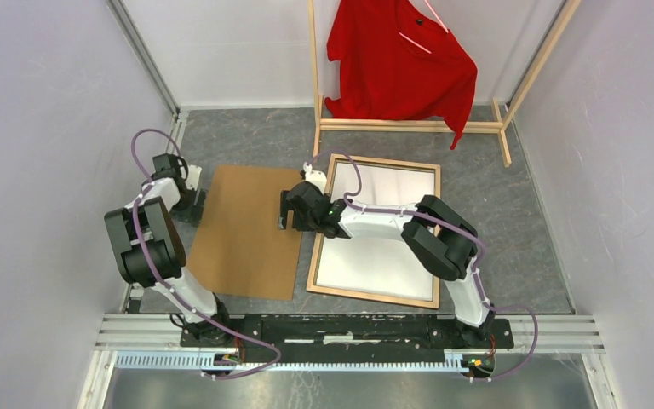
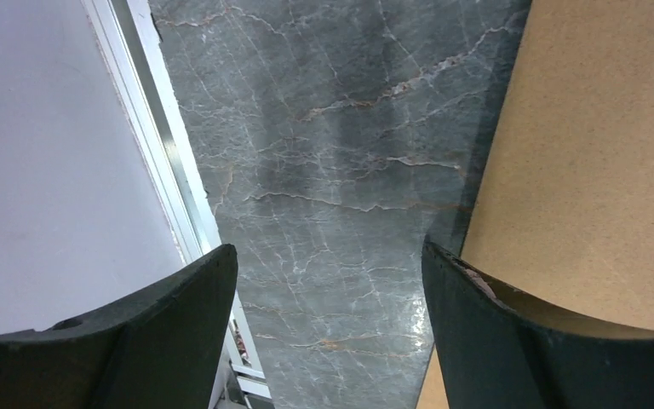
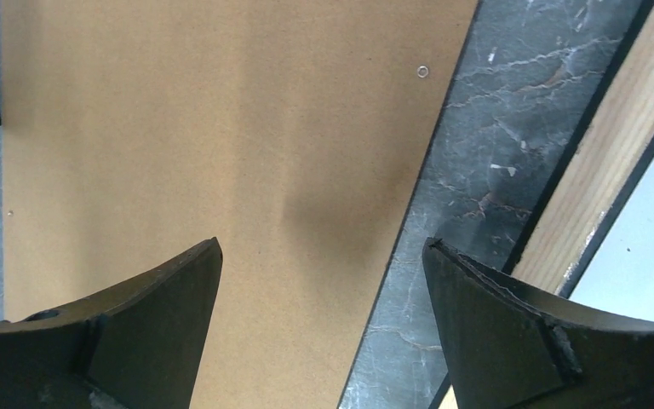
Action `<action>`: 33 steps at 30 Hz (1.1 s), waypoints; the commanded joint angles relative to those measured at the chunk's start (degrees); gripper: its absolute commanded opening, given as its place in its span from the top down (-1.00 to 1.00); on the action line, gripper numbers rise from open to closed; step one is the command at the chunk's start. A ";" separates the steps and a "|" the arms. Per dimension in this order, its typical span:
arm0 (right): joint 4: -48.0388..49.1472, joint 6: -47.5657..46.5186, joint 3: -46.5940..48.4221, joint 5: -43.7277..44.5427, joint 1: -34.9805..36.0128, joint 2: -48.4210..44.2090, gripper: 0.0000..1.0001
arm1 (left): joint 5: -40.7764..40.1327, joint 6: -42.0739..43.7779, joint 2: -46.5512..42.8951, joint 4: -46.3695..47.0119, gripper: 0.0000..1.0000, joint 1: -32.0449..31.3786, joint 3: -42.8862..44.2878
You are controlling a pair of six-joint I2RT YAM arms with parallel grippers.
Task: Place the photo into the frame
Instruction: Pick up the photo frame item at the center of the board.
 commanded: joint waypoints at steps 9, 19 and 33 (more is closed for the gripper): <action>-1.63 4.43 -0.85 3.63 1.45 1.21 -0.94 | 9.38 -2.18 1.91 -0.09 -0.71 -1.43 -3.49; 9.82 8.98 -3.29 -7.19 0.31 2.30 -0.92 | 13.09 -2.05 3.18 -1.87 -0.70 -2.75 -4.94; 44.75 14.42 -16.36 -21.45 -2.61 -6.74 -0.76 | 15.01 -1.74 3.18 -3.12 -0.65 -5.24 -5.85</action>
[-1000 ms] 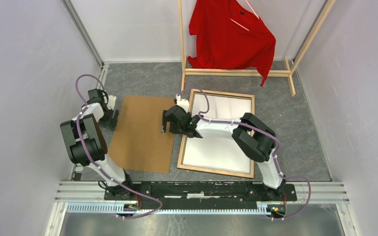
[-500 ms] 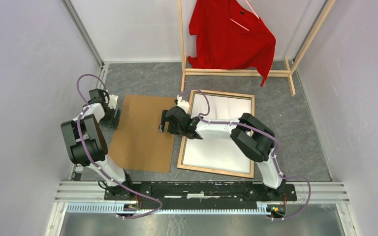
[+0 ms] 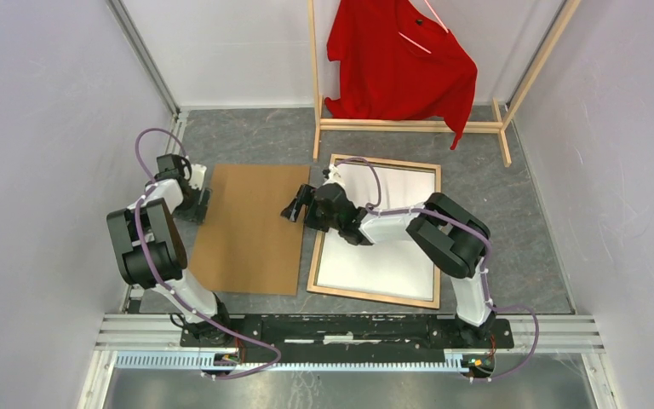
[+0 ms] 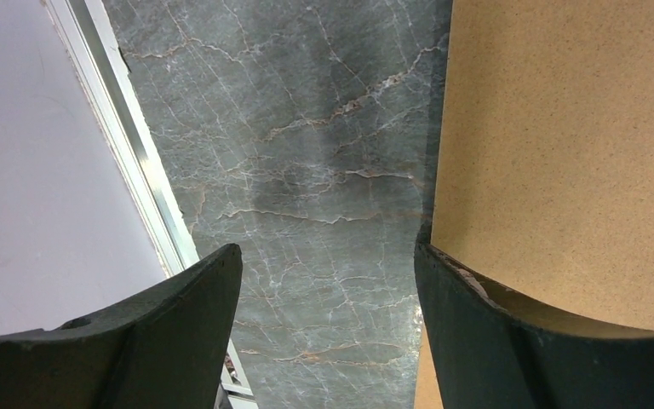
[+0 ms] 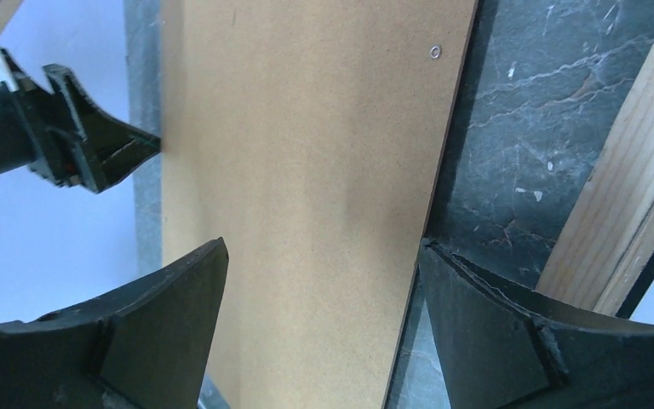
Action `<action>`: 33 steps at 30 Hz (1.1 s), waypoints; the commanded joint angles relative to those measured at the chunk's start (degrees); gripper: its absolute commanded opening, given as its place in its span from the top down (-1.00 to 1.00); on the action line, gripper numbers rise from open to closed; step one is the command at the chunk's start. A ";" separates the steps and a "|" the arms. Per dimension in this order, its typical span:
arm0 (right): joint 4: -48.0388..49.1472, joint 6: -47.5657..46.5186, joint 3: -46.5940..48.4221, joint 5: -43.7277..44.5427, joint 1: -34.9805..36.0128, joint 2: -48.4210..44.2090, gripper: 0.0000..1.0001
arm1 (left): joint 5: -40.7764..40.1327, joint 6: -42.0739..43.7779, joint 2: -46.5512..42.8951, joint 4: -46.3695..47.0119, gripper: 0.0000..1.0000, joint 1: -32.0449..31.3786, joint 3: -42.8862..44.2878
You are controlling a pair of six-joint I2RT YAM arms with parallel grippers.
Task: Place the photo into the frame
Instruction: Pick up the photo frame item at the center of the board.
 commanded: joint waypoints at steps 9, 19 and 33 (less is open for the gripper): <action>43.33 11.21 -5.90 -17.90 1.93 -6.89 -0.62 | 11.24 -1.26 3.91 -5.00 -0.64 -3.63 -4.68; 47.73 14.66 -1.54 -22.13 2.82 -1.89 -0.61 | 12.10 -0.48 3.02 -6.50 -0.64 -3.72 -4.15; 21.69 4.96 -7.50 -13.77 2.62 -12.04 -0.34 | 12.76 -0.11 0.94 -6.72 -0.64 -3.69 -4.43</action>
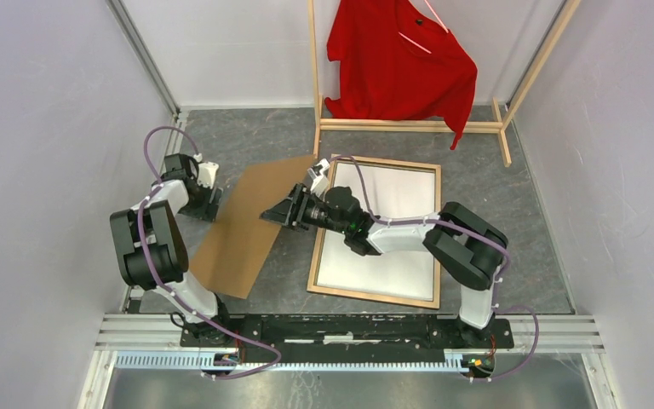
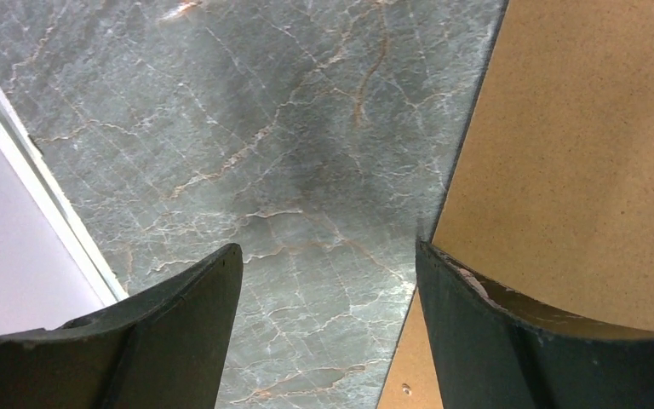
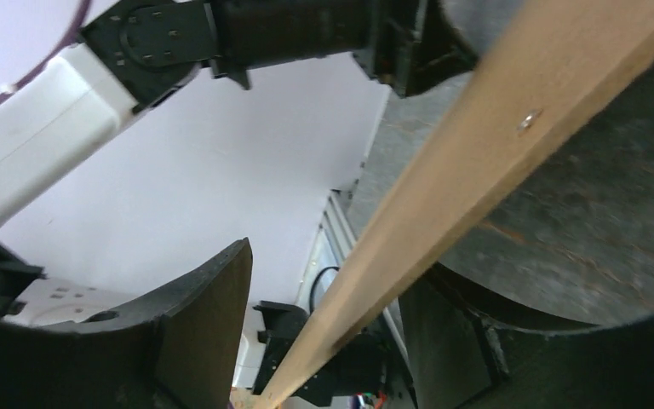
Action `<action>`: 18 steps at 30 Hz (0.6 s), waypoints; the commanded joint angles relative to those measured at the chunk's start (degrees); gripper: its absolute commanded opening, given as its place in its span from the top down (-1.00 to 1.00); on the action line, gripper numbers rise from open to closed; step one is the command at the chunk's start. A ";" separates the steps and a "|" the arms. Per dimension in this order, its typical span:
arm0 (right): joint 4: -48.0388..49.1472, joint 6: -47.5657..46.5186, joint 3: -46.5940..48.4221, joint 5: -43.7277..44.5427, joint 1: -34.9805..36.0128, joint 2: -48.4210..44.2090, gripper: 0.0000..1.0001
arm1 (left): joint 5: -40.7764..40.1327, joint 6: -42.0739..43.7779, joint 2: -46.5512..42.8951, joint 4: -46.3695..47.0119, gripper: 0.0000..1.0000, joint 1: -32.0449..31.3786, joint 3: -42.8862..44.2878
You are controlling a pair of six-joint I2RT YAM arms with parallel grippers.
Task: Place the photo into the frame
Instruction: Pick up the photo frame item at the center of the board.
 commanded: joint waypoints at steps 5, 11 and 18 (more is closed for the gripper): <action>-10.71 -3.89 -0.71 5.24 -1.10 -6.21 0.50 | 7.19 -1.71 0.14 -10.40 -0.76 -1.00 -0.60; -17.86 -4.59 2.23 5.42 -4.13 -7.44 1.00 | 18.73 -1.14 -8.57 -20.68 -1.00 -1.12 10.81; -27.46 -3.89 9.97 5.49 -8.22 -9.45 1.00 | 37.66 15.44 -22.83 -37.42 -1.00 -2.16 22.15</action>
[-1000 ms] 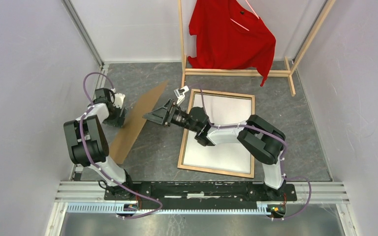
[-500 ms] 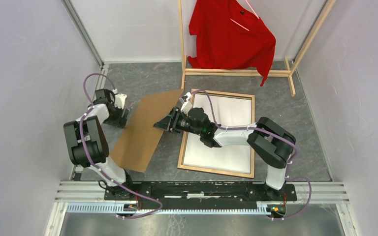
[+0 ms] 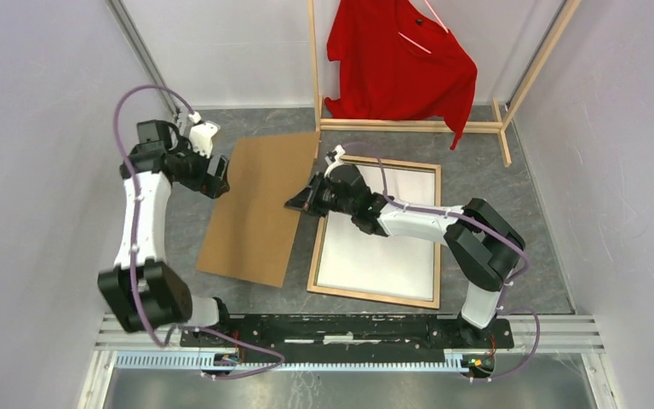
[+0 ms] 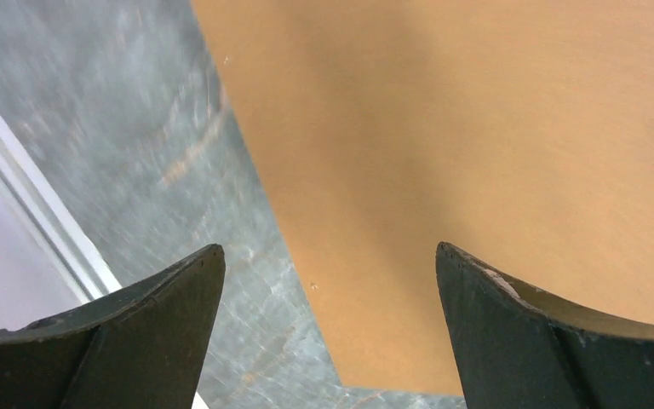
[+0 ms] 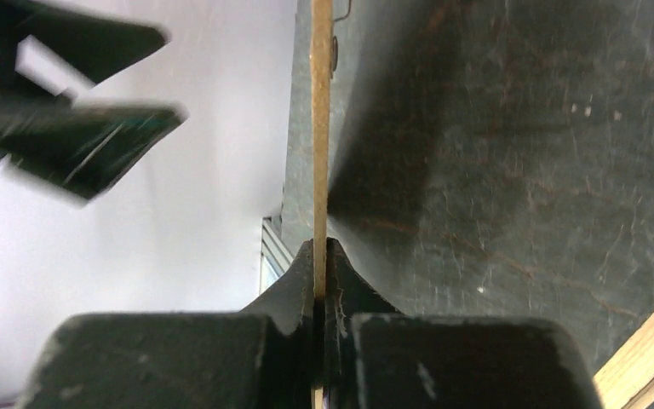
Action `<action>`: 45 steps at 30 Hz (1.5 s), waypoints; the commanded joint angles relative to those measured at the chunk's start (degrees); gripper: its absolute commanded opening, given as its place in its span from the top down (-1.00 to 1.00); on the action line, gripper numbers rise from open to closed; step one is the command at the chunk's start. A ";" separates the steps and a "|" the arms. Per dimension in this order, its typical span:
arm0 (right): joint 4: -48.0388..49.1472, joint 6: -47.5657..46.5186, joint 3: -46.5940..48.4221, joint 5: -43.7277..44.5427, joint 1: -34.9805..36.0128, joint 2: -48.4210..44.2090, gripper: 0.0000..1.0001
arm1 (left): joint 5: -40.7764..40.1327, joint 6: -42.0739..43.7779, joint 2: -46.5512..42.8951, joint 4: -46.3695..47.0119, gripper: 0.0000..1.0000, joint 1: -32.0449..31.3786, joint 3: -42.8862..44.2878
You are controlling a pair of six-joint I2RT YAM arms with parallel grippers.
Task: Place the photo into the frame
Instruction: Pick up the photo frame item at the center of the board, then turn over the photo frame item on the photo frame.
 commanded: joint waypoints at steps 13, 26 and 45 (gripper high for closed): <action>-3.79 17.70 11.67 2.03 -6.34 -4.44 1.00 | 17.90 50.93 -36.20 -32.46 -1.00 -0.21 -1.68; 6.80 27.35 5.41 -2.79 -6.23 -10.10 1.00 | 12.16 62.03 -52.18 -19.57 -0.93 -0.15 -16.64; 5.97 15.13 7.65 -17.29 -4.72 -10.25 0.42 | 16.33 49.54 -61.78 21.16 0.96 -0.22 -28.78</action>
